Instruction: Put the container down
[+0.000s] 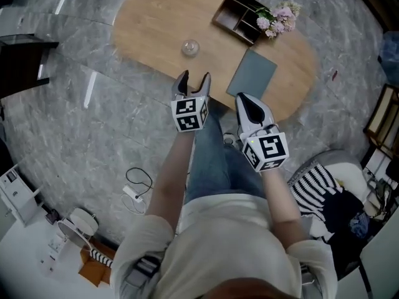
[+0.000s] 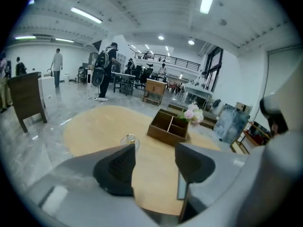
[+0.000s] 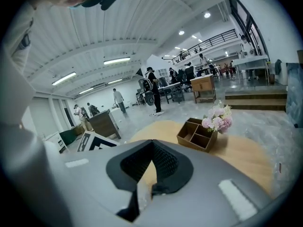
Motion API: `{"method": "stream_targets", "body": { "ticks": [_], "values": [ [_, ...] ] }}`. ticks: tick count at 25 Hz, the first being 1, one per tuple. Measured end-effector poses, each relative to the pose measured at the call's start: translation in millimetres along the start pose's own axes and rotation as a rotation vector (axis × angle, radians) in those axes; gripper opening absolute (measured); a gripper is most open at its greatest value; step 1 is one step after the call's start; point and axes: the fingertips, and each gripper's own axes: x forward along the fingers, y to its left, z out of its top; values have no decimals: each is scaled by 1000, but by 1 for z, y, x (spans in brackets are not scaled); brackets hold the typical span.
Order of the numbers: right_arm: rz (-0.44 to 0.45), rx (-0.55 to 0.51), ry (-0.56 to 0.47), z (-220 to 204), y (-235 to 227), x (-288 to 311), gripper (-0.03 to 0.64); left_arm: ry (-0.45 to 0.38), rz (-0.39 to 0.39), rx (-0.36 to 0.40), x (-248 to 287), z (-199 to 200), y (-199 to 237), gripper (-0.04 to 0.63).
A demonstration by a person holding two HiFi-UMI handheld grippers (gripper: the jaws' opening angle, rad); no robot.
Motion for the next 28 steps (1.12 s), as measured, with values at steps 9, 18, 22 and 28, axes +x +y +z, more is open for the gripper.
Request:
{"method": "stream_targets", "body": {
  "ticks": [9, 18, 22, 28],
  "values": [
    [74, -74, -40, 19, 40, -85, 0, -130, 24, -40, -119, 44, -65, 2],
    [133, -112, -94, 39, 88, -160, 0, -232, -37, -2, -239, 74, -128, 2],
    [163, -127, -110, 42, 106, -195, 0, -250, -58, 3, -286, 69, -150, 2],
    [208, -173, -117, 40, 131, -232, 0, -278, -75, 24, -338, 58, -175, 2]
  ]
}}
